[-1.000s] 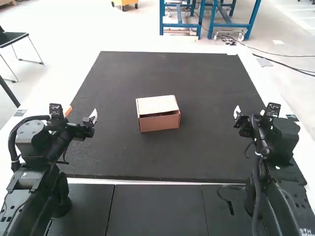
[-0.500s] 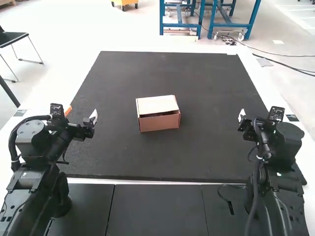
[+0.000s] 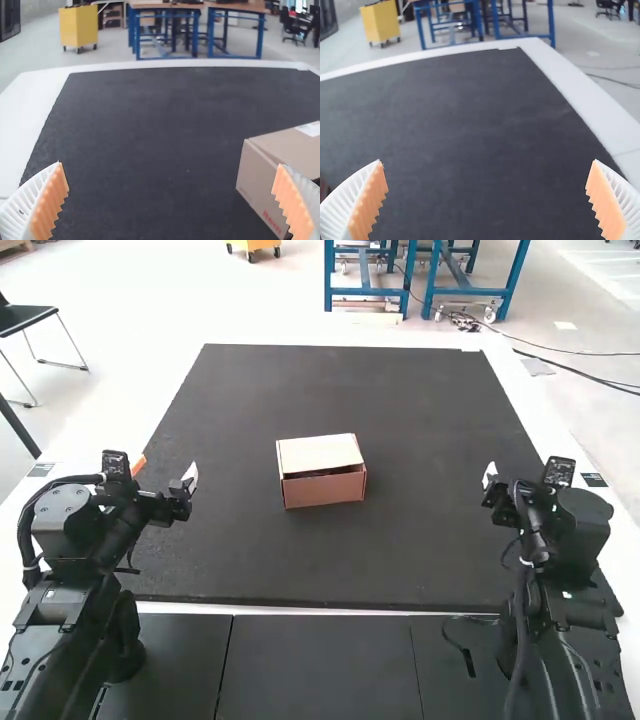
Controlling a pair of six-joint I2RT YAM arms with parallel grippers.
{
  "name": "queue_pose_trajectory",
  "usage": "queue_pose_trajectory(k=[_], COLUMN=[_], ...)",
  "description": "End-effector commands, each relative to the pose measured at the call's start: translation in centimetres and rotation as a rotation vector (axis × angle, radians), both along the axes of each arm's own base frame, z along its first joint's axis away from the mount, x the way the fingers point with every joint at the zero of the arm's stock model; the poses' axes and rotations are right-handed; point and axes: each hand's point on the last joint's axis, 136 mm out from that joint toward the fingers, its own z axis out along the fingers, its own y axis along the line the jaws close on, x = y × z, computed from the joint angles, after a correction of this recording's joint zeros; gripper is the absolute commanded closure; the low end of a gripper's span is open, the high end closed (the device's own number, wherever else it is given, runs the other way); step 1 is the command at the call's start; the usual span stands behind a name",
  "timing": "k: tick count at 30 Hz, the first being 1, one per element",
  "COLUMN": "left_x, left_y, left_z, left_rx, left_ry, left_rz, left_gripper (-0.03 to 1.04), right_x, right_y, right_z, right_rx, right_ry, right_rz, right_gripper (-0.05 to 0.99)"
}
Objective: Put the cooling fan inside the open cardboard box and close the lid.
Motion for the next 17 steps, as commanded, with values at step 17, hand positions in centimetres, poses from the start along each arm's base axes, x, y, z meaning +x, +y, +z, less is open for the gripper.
queue_pose_trajectory(k=[17], left_x=[0.0], left_y=[0.3], left_z=[0.1], left_rx=[0.013], left_ry=[-0.013], left_rz=[0.012], left_gripper=[0.05], right_x=[0.0], right_y=[1.8], right_z=[0.1], right_rx=[-0.046], right_ry=[-0.006], right_rz=[0.060], right_gripper=[0.02])
